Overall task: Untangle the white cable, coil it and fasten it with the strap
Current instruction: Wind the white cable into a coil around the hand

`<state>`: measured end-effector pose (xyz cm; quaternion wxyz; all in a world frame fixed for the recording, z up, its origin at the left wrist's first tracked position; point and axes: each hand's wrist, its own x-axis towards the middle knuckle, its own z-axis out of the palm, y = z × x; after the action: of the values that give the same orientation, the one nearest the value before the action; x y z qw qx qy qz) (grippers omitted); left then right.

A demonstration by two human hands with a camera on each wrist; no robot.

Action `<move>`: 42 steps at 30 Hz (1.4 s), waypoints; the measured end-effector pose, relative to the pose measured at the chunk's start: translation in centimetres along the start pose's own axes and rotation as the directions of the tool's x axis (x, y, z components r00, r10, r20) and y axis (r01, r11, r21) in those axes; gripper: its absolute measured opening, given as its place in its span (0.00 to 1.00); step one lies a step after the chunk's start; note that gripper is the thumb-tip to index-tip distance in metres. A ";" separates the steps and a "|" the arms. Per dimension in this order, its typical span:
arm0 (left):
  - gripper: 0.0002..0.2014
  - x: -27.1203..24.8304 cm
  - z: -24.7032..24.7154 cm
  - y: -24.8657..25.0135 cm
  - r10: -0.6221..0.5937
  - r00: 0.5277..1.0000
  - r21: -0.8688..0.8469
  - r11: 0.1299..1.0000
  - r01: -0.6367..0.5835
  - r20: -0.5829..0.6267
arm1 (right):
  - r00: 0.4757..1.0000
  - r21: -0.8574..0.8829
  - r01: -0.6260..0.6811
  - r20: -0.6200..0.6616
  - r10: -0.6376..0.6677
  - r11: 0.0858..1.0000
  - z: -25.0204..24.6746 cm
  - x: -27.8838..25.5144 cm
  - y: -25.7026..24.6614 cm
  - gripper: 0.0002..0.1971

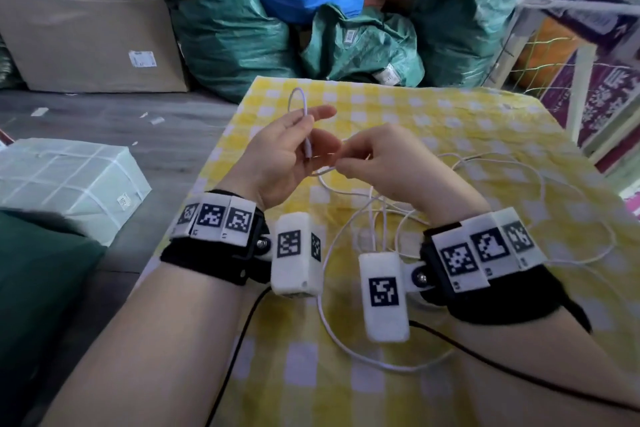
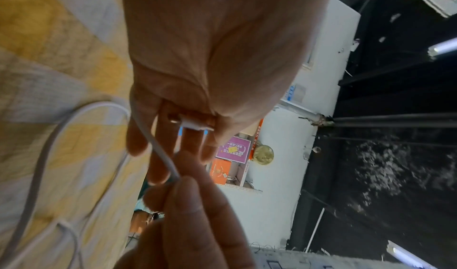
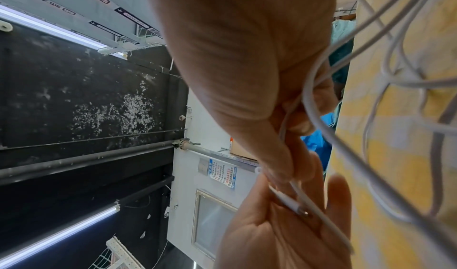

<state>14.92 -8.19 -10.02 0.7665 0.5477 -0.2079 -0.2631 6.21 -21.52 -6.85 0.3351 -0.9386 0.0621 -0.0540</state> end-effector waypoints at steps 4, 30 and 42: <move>0.12 0.3 0.7 0.2 -0.072 0.997 0.287 0.956 0.065 0.014 | 0.997 0.222 0.070 0.002 -0.072 0.973 -0.5 0.0 0.4 0.05; 0.18 -3.7 3.1 -1.4 -0.202 0.799 -0.484 0.703 0.521 0.566 | 0.949 0.574 0.061 -0.287 0.131 0.817 -2.3 -5.4 4.2 0.07; 0.13 -3.7 3.3 -3.0 -0.296 0.805 -0.428 0.725 0.540 0.515 | 0.932 0.765 0.050 -0.267 0.244 0.643 -0.1 -5.8 5.4 0.07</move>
<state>9.54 -9.02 -11.97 0.7477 0.2656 -0.1464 -0.5908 0.09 -24.86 -10.49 0.6834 -0.6811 0.1427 -0.2206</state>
